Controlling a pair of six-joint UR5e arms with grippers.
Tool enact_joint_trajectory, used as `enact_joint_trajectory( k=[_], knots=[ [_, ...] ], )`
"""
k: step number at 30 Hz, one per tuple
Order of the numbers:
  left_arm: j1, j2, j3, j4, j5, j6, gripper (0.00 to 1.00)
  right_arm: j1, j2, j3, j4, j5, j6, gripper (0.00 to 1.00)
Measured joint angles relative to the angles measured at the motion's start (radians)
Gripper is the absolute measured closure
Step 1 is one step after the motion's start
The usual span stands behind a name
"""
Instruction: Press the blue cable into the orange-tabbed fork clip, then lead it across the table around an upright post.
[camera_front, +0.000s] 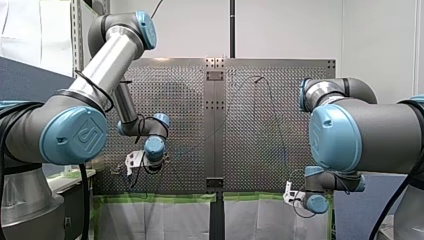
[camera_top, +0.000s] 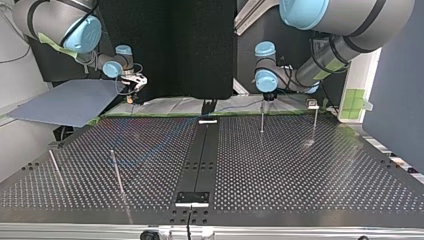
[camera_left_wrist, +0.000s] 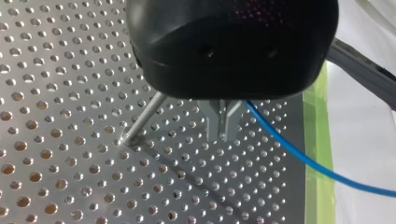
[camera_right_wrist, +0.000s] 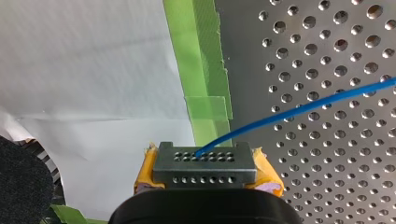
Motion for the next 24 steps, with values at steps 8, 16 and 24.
enact_joint_trajectory(
  k=[8,16,24],
  knots=[
    [-0.018,0.001,0.001,-0.002,-0.002,0.025,1.00,0.000,0.004,0.000,-0.001,0.000,0.000,1.00],
    [-0.018,0.001,0.000,-0.002,-0.003,0.025,1.00,0.000,0.006,0.000,-0.003,0.000,-0.002,1.00],
    [-0.018,0.001,0.000,-0.002,-0.002,0.025,1.00,0.000,0.007,0.000,-0.002,0.000,-0.004,1.00]
  ],
)
